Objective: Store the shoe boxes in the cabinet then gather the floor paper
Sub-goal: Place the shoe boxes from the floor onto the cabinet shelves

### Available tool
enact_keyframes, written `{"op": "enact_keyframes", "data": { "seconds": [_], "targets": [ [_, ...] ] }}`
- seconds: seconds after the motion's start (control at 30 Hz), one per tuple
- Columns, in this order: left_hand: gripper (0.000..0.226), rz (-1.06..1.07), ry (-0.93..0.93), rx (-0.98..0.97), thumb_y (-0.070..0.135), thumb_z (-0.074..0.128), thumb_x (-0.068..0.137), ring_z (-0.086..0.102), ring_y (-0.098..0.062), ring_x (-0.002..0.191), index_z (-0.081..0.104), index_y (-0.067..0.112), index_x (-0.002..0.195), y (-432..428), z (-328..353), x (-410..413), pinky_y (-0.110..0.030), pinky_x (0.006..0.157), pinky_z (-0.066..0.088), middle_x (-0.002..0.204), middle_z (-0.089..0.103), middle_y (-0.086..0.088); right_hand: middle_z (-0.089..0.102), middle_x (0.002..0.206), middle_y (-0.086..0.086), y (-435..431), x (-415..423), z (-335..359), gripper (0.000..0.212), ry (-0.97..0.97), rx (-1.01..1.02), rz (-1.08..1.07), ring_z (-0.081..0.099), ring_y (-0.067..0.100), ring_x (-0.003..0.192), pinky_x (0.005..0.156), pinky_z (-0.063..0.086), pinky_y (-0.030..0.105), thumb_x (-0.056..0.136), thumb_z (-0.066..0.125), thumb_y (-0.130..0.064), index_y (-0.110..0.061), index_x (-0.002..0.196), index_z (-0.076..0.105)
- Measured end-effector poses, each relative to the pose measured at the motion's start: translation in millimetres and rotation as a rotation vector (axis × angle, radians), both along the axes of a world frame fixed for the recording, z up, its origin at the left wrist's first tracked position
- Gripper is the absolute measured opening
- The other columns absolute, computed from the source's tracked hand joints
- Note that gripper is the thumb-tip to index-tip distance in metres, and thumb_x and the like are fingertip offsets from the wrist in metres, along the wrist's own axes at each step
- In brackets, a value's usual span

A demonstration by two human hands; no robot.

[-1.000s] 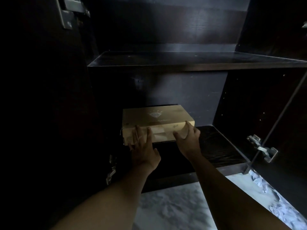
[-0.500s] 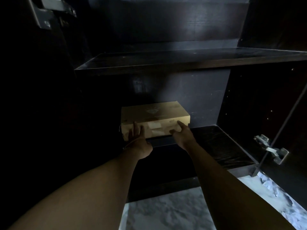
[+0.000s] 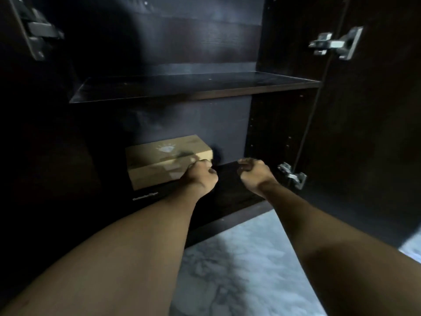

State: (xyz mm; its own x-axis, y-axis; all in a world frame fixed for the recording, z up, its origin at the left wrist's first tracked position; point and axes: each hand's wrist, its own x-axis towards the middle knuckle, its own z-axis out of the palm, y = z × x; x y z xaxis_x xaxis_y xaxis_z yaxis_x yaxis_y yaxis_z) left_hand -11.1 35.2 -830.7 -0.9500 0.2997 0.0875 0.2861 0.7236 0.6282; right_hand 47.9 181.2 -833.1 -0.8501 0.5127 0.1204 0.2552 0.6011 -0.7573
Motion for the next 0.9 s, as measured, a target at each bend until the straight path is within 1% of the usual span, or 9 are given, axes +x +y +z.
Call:
{"op": "enact_keyframes", "data": {
  "seconds": [0.13,0.23,0.3,0.43,0.53,0.6,0.73,0.83,0.9],
  "targets": [
    [0.029,-0.204,-0.018,0.101,0.022,0.053,0.090,0.064,-0.031,0.108,0.070,0.021,0.113,48.0,-1.3,53.5,-0.037,0.096,0.051,0.112,0.071,-0.011,0.068,0.119,0.009,29.8,88.2,6.1,0.036,-0.017,0.016,-0.128,0.061,0.026,0.111,0.097,0.047,0.028,0.089,0.046,-0.012,-0.019,0.114,0.071],
    [0.026,-0.416,-0.055,0.139,0.017,0.053,0.092,0.065,-0.030,0.103,0.071,0.015,0.111,81.1,4.2,112.3,-0.032,0.089,0.053,0.107,0.072,-0.011,0.070,0.115,0.005,45.2,170.4,7.1,0.037,-0.024,0.047,-0.306,0.064,0.022,0.100,0.084,0.048,0.023,0.089,0.046,-0.015,-0.024,0.114,0.071],
    [0.028,-0.520,-0.101,0.190,0.011,0.052,0.094,0.065,-0.028,0.100,0.070,0.008,0.114,97.5,4.0,137.6,-0.025,0.081,0.049,0.105,0.071,-0.013,0.073,0.111,0.001,46.3,211.9,5.0,0.033,-0.042,0.094,-0.363,0.066,0.020,0.103,0.086,0.047,0.022,0.089,0.050,-0.018,-0.025,0.112,0.072],
    [0.027,-0.732,-0.165,0.198,0.014,0.053,0.094,0.059,-0.021,0.075,0.068,0.012,0.117,135.4,-8.9,201.2,-0.023,0.065,0.043,0.082,0.065,-0.006,0.074,0.106,0.005,50.4,319.3,-10.3,0.028,-0.082,0.110,-0.559,0.068,0.023,0.099,0.091,0.053,0.034,0.089,0.052,-0.015,-0.021,0.108,0.073],
    [0.028,-0.877,-0.204,0.118,0.020,0.057,0.094,0.058,-0.020,0.074,0.067,0.016,0.120,160.8,-16.3,256.2,-0.023,0.060,0.042,0.084,0.065,-0.004,0.074,0.104,0.007,61.7,400.0,-24.3,0.030,-0.153,0.080,-0.745,0.068,0.025,0.097,0.089,0.053,0.034,0.088,0.050,-0.019,-0.023,0.110,0.070],
    [0.032,-0.935,-0.263,0.055,0.023,0.059,0.093,0.062,-0.021,0.081,0.064,0.017,0.124,180.1,-26.4,286.0,-0.024,0.065,0.045,0.094,0.067,-0.006,0.073,0.108,0.009,68.5,442.1,-35.2,0.031,-0.190,0.006,-0.870,0.067,0.027,0.100,0.091,0.053,0.036,0.088,0.050,-0.020,-0.022,0.112,0.069],
    [0.049,-1.004,-0.355,-0.110,0.033,0.061,0.092,0.056,-0.026,0.121,0.053,0.017,0.138,209.6,-57.5,339.6,-0.028,0.097,0.044,0.137,0.055,-0.007,0.068,0.120,0.010,76.7,495.6,-74.4,0.035,-0.260,-0.202,-1.012,0.064,0.028,0.107,0.095,0.050,0.035,0.089,0.053,-0.022,-0.015,0.121,0.065],
    [0.048,-1.023,-0.425,-0.205,0.037,0.057,0.091,0.054,-0.027,0.121,0.051,0.017,0.134,213.9,-96.2,371.5,-0.028,0.097,0.042,0.126,0.053,-0.001,0.057,0.136,0.010,76.6,514.7,-109.4,0.047,-0.415,-0.297,-1.014,0.053,0.031,0.124,0.104,0.043,0.035,0.089,0.053,-0.033,-0.016,0.133,0.055],
    [0.053,-0.953,-0.446,-0.238,0.046,0.058,0.082,0.054,-0.029,0.120,0.049,0.027,0.130,211.3,-129.6,388.1,-0.036,0.101,0.045,0.129,0.053,-0.003,0.047,0.144,0.014,78.2,525.4,-129.6,0.056,-0.482,-0.347,-1.057,0.044,0.036,0.132,0.110,0.039,0.040,0.089,0.048,-0.040,-0.019,0.141,0.048]
  ]
}}
